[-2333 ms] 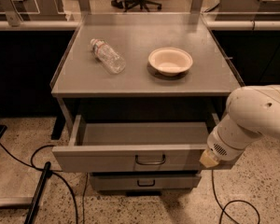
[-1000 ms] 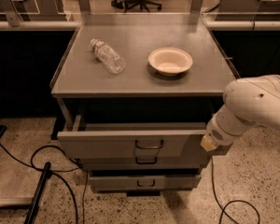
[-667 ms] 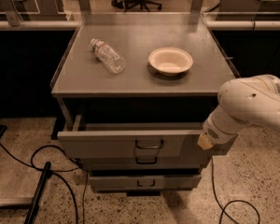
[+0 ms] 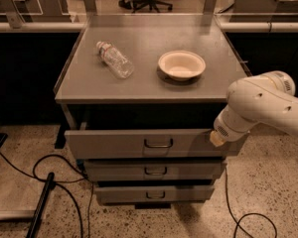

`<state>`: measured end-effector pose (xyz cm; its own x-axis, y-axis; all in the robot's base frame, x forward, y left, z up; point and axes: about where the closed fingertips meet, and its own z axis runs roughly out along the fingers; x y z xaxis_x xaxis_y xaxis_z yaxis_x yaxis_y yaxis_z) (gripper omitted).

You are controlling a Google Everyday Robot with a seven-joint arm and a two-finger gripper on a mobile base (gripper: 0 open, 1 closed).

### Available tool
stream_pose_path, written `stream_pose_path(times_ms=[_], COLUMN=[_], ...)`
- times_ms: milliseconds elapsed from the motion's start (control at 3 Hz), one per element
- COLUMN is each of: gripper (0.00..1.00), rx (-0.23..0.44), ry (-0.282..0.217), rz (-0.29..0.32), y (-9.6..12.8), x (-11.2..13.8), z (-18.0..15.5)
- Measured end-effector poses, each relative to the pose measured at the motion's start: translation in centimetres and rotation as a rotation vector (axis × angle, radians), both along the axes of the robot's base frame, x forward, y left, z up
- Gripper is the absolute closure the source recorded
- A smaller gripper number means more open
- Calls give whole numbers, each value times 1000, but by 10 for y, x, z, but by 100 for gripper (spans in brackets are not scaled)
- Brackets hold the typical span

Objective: Close top drawer

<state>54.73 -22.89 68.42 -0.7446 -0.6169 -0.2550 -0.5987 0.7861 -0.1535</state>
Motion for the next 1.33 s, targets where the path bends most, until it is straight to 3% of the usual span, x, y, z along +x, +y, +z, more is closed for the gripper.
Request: stream_pose_path(times_ms=[333,667,1000,1333], gripper=[100,100,100,100], rx=[-30,-31,-50,-50], ry=[-48,-47,-80,-80], rz=[-40,-37,-48,-48], y=[-9,-8,-4,-4], x=[28,28,51,51], z=[8,7,9,9])
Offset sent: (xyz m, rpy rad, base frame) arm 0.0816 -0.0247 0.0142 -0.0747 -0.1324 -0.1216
